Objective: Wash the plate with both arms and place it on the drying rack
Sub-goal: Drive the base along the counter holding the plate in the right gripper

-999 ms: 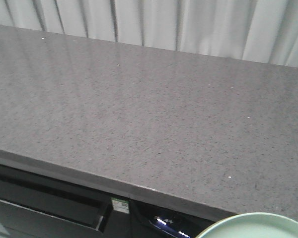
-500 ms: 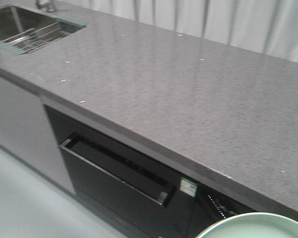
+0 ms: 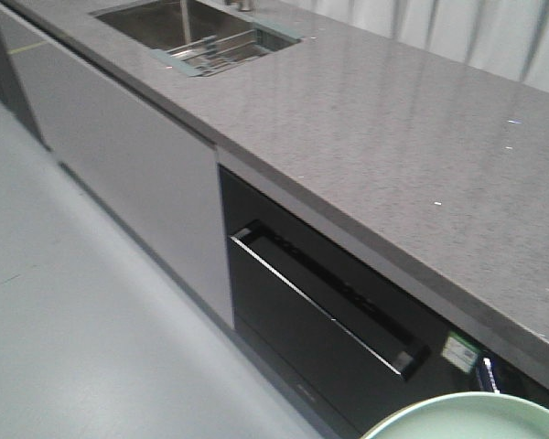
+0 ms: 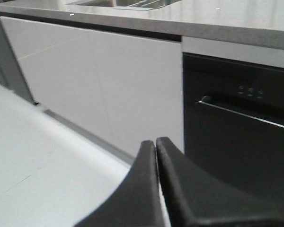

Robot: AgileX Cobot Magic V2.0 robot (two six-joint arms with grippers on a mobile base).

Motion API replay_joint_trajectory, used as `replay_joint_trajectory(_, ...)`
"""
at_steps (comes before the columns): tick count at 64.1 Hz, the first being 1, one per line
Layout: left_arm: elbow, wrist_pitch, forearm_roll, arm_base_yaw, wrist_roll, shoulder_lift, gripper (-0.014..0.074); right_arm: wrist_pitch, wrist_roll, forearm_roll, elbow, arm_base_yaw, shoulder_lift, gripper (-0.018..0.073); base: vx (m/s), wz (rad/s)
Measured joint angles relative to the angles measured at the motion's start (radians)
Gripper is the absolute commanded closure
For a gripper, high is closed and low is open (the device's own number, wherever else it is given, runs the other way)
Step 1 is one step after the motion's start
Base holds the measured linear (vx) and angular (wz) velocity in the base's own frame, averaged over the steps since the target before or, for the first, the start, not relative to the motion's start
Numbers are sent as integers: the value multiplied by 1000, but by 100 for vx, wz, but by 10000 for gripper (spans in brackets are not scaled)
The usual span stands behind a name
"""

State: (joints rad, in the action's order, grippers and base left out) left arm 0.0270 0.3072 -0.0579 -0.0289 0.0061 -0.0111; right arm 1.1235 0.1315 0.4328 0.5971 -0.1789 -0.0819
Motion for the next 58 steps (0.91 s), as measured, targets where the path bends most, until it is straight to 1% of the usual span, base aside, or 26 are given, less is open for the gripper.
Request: replay_joint_trajectory(58,0,0,0,0,0,0,603,0,0,0,0,0,0,564,-2,51)
